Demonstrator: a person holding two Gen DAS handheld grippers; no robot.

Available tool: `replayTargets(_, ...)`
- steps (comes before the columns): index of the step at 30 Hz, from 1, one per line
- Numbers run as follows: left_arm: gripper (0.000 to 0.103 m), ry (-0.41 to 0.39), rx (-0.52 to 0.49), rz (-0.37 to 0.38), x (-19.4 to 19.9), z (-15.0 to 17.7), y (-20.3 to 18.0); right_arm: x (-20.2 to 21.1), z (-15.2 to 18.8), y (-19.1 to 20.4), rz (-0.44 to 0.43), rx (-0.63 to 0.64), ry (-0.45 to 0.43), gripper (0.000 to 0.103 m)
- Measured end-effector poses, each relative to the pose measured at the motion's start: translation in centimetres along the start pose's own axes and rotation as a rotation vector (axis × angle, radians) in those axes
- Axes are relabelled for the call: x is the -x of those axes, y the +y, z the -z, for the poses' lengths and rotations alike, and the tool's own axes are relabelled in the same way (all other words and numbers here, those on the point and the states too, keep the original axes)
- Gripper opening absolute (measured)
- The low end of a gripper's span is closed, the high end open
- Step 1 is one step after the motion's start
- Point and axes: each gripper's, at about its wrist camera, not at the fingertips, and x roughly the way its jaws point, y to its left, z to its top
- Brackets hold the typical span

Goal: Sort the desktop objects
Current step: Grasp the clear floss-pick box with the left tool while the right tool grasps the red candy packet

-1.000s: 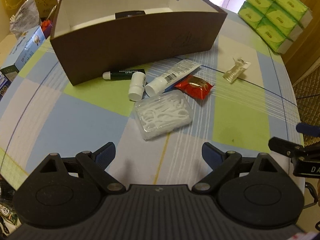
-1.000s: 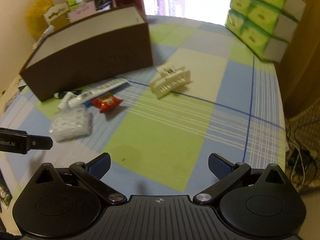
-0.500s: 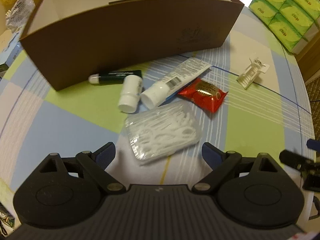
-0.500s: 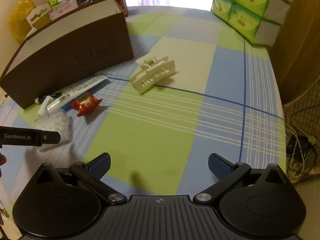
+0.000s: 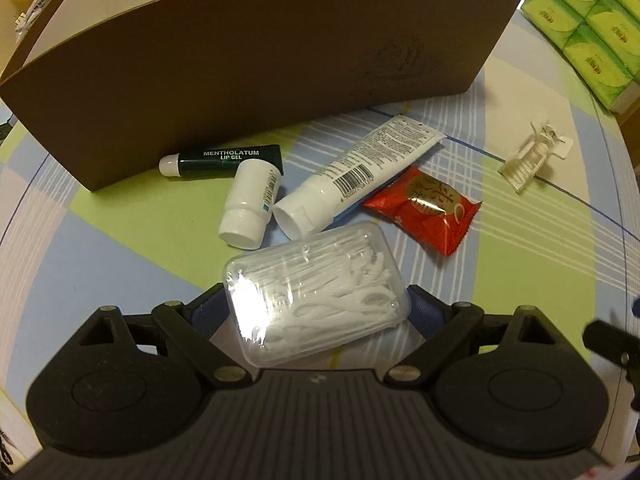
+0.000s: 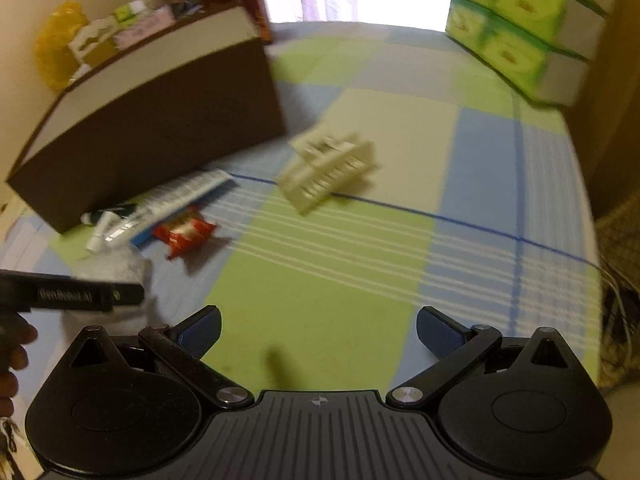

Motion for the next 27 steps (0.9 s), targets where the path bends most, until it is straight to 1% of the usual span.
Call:
replayTargets(6, 0.091, -0.002, -0.026, -0.005, 0.8, 1.3, 1.8, -1.4, -1.3, 2.7, -0.109, 0.104, -0.049, 0.101)
replayTargets(10, 0.091, 0.001, -0.012, -0.029, 1.5, 2.1, 4.2, -2.8, -2.3, 4.7, -0.159, 0.184, -0.07, 0.101)
replayTargets(13, 0.091, 0.002, 0.017, -0.045, 1.8, 2.4, 6.3, -4.2, -3.1, 6.4, -0.188, 0.279, -0.056, 0.101)
replayTargets(15, 0.091, 0.005, 0.039, -0.052, 2.0, 2.4, 7.7, -5.1, -3.4, 7.6, -0.188, 0.344, -0.053, 0.092)
replayTargets(16, 0.091, 0.005, 0.048, -0.059, 2.0, 2.4, 8.2, -5.7, -3.6, 8.2, -0.194, 0.375, -0.047, 0.083)
replayTargets(17, 0.091, 0.005, 0.054, -0.066, 2.0, 2.3, 8.8, -6.2, -3.7, 8.6, -0.195, 0.393, -0.04, 0.079)
replayTargets(21, 0.091, 0.008, 0.076, -0.075, 2.2, 2.2, 10.3, -8.1, -4.2, 9.7, -0.184, 0.421, -0.019, 0.071)
replayTargets(22, 0.091, 0.008, 0.08, -0.073, 2.3, 2.2, 10.5, -8.5, -4.2, 9.8, -0.18, 0.423, -0.012, 0.066)
replayTargets(23, 0.091, 0.009, 0.082, -0.069, 2.4, 2.2, 10.7, -8.9, -4.2, 10.0, -0.177, 0.425, -0.004, 0.059)
replayTargets(24, 0.091, 0.007, 0.081, -0.068, 2.5, 2.2, 10.8, -9.1, -4.2, 10.0, -0.175, 0.425, 0.0, 0.055)
replayTargets(25, 0.091, 0.004, 0.079, -0.069, 2.5, 2.1, 10.9, -9.3, -4.2, 10.1, -0.173, 0.425, 0.004, 0.047)
replayTargets(26, 0.091, 0.001, 0.077, -0.07, 2.5, 2.0, 10.9, -9.4, -4.0, 10.1, -0.17, 0.424, 0.008, 0.032)
replayTargets(27, 0.091, -0.002, 0.075, -0.072, 2.4, 1.8, 10.8, -9.4, -3.8, 10.1, -0.171, 0.421, 0.013, 0.028)
